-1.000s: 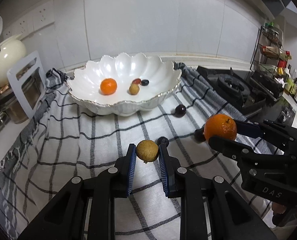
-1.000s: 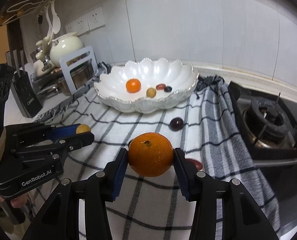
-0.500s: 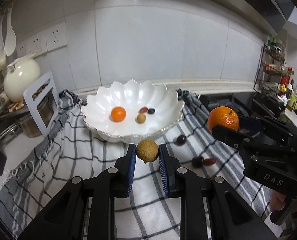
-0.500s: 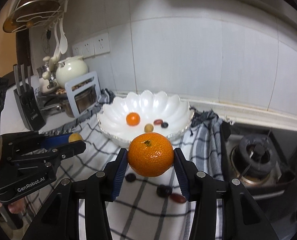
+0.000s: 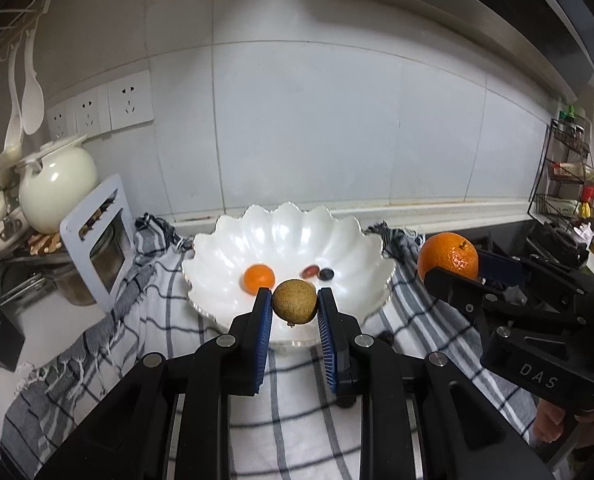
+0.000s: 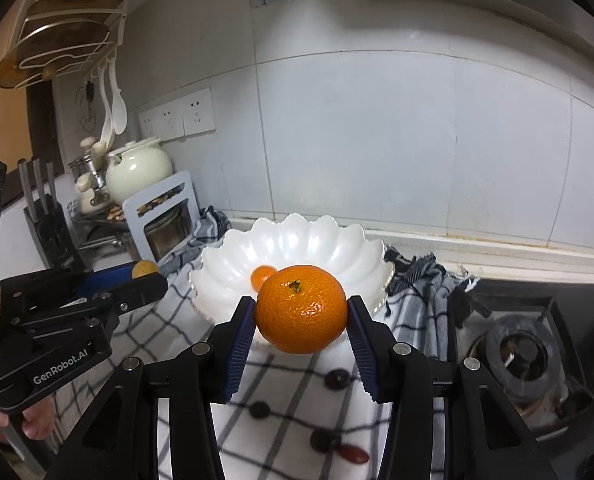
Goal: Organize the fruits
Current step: 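Lift and carry the yellow fruit and the mandarin in both grippers over the bowl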
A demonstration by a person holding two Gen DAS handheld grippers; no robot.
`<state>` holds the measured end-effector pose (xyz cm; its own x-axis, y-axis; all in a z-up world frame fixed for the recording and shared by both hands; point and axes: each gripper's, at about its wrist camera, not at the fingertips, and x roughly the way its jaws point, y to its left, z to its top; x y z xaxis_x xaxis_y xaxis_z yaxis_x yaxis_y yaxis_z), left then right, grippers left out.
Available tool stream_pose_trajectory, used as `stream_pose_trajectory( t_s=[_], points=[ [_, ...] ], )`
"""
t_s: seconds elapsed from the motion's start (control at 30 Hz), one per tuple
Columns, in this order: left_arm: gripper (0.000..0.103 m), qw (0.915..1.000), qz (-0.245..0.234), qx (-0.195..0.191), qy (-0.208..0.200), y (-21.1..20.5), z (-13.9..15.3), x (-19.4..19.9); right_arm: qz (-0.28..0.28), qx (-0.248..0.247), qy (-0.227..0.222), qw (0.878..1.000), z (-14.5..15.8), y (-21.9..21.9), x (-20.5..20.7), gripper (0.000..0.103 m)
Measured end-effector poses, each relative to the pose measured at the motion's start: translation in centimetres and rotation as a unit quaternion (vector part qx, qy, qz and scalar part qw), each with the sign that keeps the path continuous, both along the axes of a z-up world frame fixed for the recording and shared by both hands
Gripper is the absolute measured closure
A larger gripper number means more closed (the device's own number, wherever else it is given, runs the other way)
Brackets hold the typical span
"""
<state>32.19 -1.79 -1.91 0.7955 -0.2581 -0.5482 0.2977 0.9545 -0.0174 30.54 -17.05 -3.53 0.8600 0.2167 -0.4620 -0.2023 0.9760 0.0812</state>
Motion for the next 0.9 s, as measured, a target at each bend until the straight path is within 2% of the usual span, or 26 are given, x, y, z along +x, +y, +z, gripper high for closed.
stream_pose_trajectory(
  t_s=[0.43, 0.9],
  points=[
    [0.079, 0.9998, 0.017, 0.010, -0.005, -0.4, 2.1, 6.2, -0.006, -0.011, 0.003, 1.000, 1.8, 0.2, 6.9, 0.055],
    [0.079, 0.9976, 0.019, -0.001, 0.067, -1.8, 0.6, 14.0, 0.003, -0.009, 0.091, 0.996, 0.7, 0.2, 16.0, 0.055]
  ],
)
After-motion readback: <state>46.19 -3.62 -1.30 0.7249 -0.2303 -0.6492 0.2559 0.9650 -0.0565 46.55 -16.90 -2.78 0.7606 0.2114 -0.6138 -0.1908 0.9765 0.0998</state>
